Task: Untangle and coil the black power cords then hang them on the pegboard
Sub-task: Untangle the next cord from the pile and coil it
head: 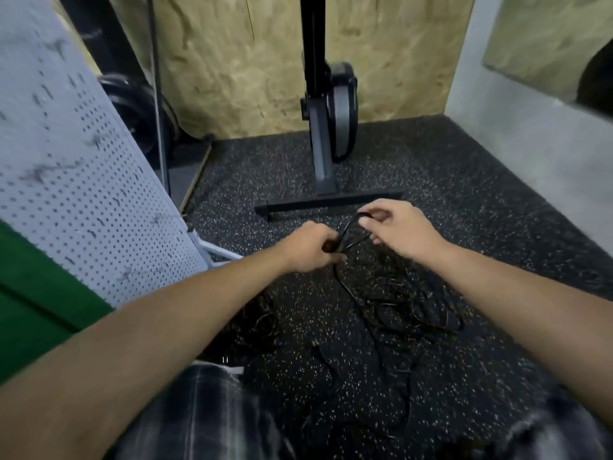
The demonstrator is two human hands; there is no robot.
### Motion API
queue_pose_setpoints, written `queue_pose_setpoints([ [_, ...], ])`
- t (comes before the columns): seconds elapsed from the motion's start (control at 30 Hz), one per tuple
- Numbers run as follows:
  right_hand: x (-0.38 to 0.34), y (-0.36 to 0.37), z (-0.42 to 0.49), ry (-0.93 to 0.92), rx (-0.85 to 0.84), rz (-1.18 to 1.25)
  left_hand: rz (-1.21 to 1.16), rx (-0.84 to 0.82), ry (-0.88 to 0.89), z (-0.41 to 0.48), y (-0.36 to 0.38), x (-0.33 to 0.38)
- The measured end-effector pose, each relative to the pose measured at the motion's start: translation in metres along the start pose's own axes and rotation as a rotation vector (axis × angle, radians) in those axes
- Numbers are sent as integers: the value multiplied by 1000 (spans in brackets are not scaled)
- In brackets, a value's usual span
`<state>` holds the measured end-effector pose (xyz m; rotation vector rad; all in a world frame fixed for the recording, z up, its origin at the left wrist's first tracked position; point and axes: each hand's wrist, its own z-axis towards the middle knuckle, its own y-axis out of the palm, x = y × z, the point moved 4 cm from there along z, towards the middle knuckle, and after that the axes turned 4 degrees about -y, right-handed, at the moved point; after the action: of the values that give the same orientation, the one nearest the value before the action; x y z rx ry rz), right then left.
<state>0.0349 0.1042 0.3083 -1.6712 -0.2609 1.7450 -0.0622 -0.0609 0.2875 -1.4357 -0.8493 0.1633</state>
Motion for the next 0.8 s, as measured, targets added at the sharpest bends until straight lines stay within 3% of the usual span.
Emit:
queue_pose_setpoints([
  [0.1,-5,-17,-4,82,200,229,-120,142,-11,-10,-22,18],
  [0.23,-16,-19,-13,87,182,243,-279,287,-85,-16,-33,29],
  [0.37,-28,-13,-10,9,141,218,-439,277,-84,-20,-26,38],
  [0.5,-35,-4,-9,68,109,208,-368,301,-71,-13,-21,44],
  [0.7,-18,6,4,107,126,220,-372,136,-62,-1,-5,47],
  [0.8,-16,7,10,35,101,97,-438,197,-47,-1,-1,41],
])
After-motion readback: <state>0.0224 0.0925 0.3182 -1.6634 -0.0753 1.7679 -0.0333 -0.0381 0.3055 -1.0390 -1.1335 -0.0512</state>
